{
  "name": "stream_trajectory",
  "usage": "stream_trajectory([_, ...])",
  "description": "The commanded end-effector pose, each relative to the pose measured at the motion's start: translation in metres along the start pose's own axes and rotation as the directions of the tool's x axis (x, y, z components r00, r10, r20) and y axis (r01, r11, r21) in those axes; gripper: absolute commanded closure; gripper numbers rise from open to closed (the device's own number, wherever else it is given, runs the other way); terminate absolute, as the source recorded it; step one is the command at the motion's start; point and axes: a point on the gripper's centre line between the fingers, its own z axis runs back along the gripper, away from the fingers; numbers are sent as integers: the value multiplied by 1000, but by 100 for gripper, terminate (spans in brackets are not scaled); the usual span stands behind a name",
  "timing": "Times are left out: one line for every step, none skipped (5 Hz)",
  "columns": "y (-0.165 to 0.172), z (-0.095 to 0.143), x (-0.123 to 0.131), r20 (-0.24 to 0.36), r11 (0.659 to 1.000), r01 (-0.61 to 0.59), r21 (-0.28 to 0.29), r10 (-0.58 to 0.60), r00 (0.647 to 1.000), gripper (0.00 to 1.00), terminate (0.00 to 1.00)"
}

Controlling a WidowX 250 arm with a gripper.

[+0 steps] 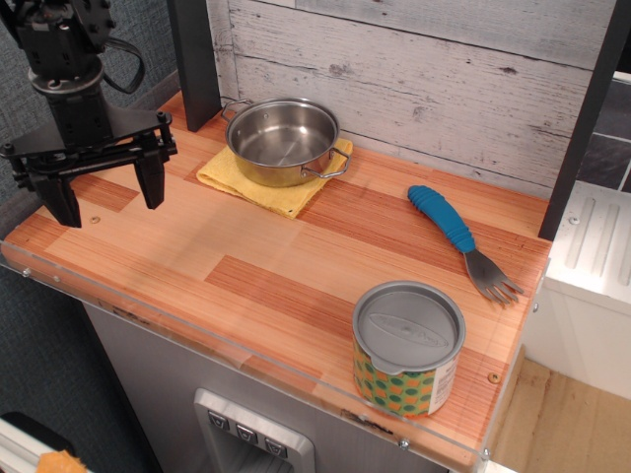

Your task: Move the packed food can behind the vessel

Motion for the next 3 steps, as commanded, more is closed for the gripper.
stream_trajectory([0,0,0,0,1000,0,0,0,1000,0,0])
stream_trajectory([-35,22,-20,24,998,64,-19,-64,998,0,0])
stream_trajectory([-67,41,-51,31,990,115,-75,-113,993,0,0])
